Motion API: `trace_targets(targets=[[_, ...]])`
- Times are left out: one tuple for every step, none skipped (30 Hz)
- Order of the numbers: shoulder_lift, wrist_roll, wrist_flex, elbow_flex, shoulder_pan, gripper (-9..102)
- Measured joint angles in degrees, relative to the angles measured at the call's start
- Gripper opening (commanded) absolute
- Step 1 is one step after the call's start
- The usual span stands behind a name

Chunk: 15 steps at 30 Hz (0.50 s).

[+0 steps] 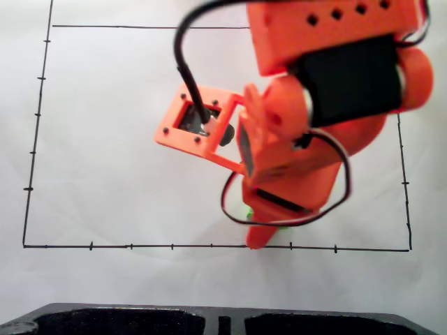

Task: Grasp the colored block, Place it on the black dot, and then return the arm to the default position.

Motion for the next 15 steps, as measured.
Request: trace_targets(targets=[[-0.6,0.0,0.0,-0.4,0.0,38],[-1.1,0.0,0.1,-0.8,0.0,38],[-1.4,0.0,0.1,-1.1,0.1,38],[-1.8,0.0,0.2,-1.3,0.1,38],[-2.2,0.0,0.2,-1.8,0.1,38],[-2.6,-0.3,0.2,-2.1,0.0,37],[-2.8,-0.4,0.2,-2.4,0.0,37],[-3.0,-0.5,0.2,-2.5,0.0,37],[-3.1,-0.5,0.2,-2.5,0.0,36],[-3.1,-0.5,0.2,-2.5,0.0,35],[-3.1,-0.5,0.2,-2.5,0.0,34],[-3.1,-0.5,0.2,-2.5,0.0,34],[-3.6,-0.5,0.2,-2.6,0.1,33],[-4.1,-0.5,0.2,-2.6,0.2,31],[-4.5,-0.5,0.2,-2.6,0.2,30]])
